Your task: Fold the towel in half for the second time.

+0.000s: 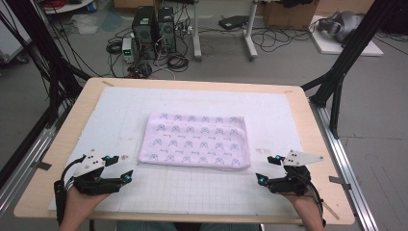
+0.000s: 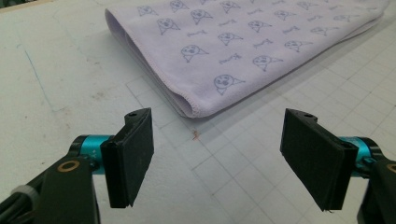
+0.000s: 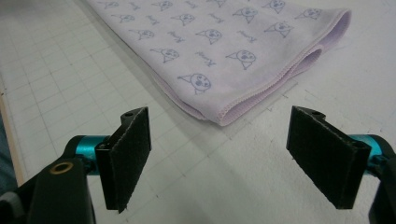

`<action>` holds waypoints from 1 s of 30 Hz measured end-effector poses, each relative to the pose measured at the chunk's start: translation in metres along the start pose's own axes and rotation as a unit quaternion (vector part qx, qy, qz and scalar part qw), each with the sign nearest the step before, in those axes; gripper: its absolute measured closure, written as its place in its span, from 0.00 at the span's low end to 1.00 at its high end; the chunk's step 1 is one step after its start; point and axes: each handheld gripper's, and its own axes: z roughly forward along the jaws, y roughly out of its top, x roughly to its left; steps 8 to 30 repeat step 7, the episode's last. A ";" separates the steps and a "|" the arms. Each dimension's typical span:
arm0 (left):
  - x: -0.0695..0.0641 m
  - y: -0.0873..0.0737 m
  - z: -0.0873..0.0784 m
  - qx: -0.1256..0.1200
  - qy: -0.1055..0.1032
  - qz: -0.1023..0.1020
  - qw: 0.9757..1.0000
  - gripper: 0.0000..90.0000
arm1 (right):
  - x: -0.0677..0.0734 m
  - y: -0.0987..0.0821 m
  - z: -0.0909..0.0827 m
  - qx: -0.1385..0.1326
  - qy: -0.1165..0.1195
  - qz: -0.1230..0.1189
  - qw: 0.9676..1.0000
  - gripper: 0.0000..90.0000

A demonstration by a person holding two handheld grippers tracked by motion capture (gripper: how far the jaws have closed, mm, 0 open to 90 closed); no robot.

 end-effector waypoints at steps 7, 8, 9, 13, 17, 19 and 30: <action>-0.001 0.000 0.002 -0.001 0.001 0.002 1.000 0.29 | 0.001 0.000 0.001 0.000 -0.001 -0.001 1.000 0.24; -0.001 0.000 0.002 -0.001 0.001 0.002 1.000 0.29 | 0.001 0.000 0.001 0.000 -0.001 -0.001 1.000 0.24; -0.001 0.000 0.002 -0.001 0.001 0.002 1.000 0.29 | 0.001 0.000 0.001 0.000 -0.001 -0.001 1.000 0.24; -0.001 0.000 0.002 -0.001 0.001 0.002 1.000 0.29 | 0.001 0.000 0.001 0.000 -0.001 -0.001 1.000 0.24; -0.001 0.000 0.002 -0.001 0.001 0.002 1.000 0.29 | 0.001 0.000 0.001 0.000 -0.001 -0.001 1.000 0.24; -0.001 0.000 0.002 -0.001 0.001 0.002 1.000 0.29 | 0.001 0.000 0.001 0.000 -0.001 -0.001 1.000 0.24; -0.001 0.000 0.002 -0.001 0.001 0.002 1.000 0.29 | 0.001 0.000 0.001 0.000 -0.001 -0.001 1.000 0.24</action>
